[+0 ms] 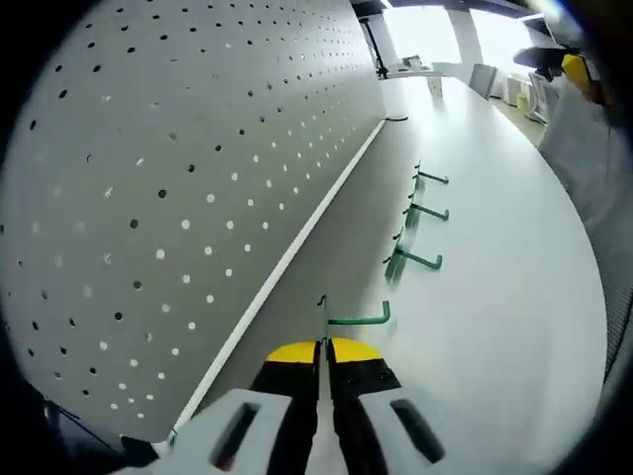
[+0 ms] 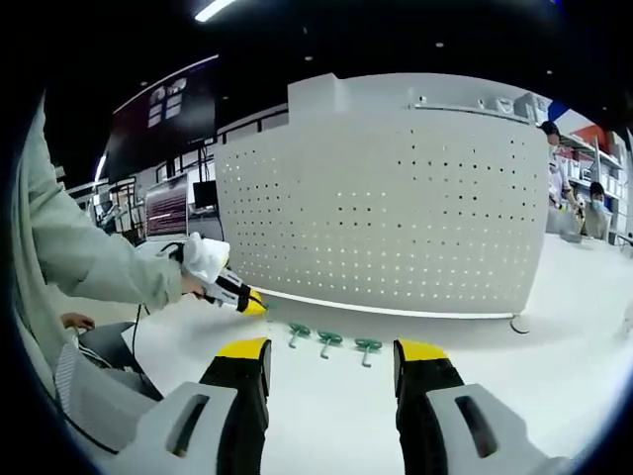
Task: Insert the hook assembly into the mounting plate slot until the hook locks in place.
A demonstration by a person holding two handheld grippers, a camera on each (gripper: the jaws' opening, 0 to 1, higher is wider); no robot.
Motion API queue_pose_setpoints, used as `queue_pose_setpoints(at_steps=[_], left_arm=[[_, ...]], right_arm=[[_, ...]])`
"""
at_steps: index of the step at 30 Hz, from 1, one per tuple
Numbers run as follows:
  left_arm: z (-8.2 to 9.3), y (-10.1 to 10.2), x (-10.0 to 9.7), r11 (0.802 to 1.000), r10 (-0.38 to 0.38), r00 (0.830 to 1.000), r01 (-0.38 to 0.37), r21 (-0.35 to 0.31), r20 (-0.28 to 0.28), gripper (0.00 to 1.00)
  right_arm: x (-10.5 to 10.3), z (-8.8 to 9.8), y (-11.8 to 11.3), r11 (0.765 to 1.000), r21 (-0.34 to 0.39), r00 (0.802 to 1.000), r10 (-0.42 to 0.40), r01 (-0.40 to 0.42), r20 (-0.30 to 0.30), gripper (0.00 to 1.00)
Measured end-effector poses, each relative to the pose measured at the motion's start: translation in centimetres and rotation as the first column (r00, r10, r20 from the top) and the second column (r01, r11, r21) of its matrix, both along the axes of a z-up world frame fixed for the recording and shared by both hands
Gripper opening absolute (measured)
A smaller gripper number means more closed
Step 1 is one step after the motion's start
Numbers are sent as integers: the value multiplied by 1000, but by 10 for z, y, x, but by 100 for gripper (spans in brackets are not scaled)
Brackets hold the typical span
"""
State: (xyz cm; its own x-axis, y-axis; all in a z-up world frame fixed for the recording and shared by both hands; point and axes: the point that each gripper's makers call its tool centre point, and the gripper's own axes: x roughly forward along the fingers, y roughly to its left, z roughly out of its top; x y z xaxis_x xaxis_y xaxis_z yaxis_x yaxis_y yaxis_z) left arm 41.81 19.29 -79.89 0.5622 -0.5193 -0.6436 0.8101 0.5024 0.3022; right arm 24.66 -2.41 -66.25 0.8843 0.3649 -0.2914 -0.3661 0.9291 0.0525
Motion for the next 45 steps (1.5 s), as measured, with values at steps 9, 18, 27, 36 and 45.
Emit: queue_pose_setpoints(at_steps=[9,18,27,36,45], left_arm=[[13,-1,-20,997,49,998,-47,-61,30,3],[24,-4,-35,994,61,997,-56,-98,49,3],[43,-10,-43,986,79,993,-66,-156,82,3],[60,-21,-55,971,103,989,-77,-224,109,3],[94,-44,-66,925,129,983,-73,-374,129,3]], right_arm=[[0,11,7,1000,-7,999,21,-21,28,48],[-1,22,16,999,-12,997,49,-48,54,48],[-2,36,20,998,-20,994,67,-66,83,48],[-3,46,19,998,-7,992,64,-64,106,48],[-3,49,22,998,4,991,67,-68,116,48]])
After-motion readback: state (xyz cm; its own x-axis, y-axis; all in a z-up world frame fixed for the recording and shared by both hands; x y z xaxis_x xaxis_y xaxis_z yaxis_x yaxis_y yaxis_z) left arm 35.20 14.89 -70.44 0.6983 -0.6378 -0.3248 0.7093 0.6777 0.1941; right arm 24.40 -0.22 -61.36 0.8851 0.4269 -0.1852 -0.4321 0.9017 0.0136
